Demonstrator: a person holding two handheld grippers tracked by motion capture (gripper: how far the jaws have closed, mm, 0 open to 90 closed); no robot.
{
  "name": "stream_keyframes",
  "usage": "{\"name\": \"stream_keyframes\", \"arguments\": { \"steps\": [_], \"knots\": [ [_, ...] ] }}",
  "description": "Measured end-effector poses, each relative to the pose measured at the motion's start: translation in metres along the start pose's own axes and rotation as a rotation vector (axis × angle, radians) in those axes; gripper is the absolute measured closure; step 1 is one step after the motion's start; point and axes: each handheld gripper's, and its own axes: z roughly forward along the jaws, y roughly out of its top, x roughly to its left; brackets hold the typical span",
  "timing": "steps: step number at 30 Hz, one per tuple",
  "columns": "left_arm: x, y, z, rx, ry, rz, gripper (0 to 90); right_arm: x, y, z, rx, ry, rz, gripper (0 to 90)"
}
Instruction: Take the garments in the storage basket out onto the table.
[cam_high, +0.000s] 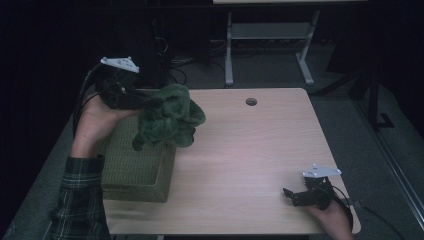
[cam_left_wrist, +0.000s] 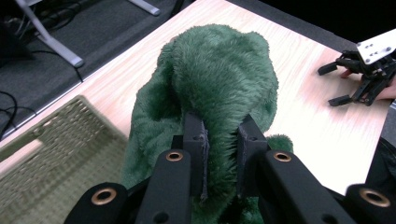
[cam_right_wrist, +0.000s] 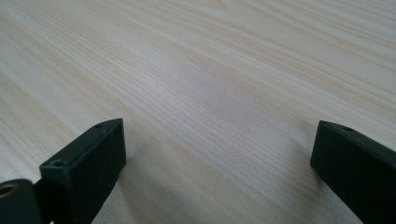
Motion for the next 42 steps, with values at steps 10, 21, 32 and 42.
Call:
{"name": "stream_keyframes", "arguments": {
  "steps": [10, 21, 32, 42],
  "knots": [
    [-0.015, 0.011, 0.024, 0.005, -0.035, 0.017, 77.7, 0.0, 0.0, 0.0, 0.0, 0.0, 0.0, 3.0],
    [-0.034, 0.02, 0.054, 0.019, -0.086, 0.039, 77.8, 0.0, 0.0, 0.0, 0.0, 0.0, 0.0, 3.0],
    [-0.057, 0.027, 0.089, 0.027, -0.116, 0.064, 77.9, 0.0, 0.0, 0.0, 0.0, 0.001, 0.003, 3.0],
    [-0.077, 0.029, 0.12, 0.034, -0.156, 0.073, 77.8, 0.0, 0.0, 0.0, 0.0, 0.001, 0.003, 3.0]
  ]
}}
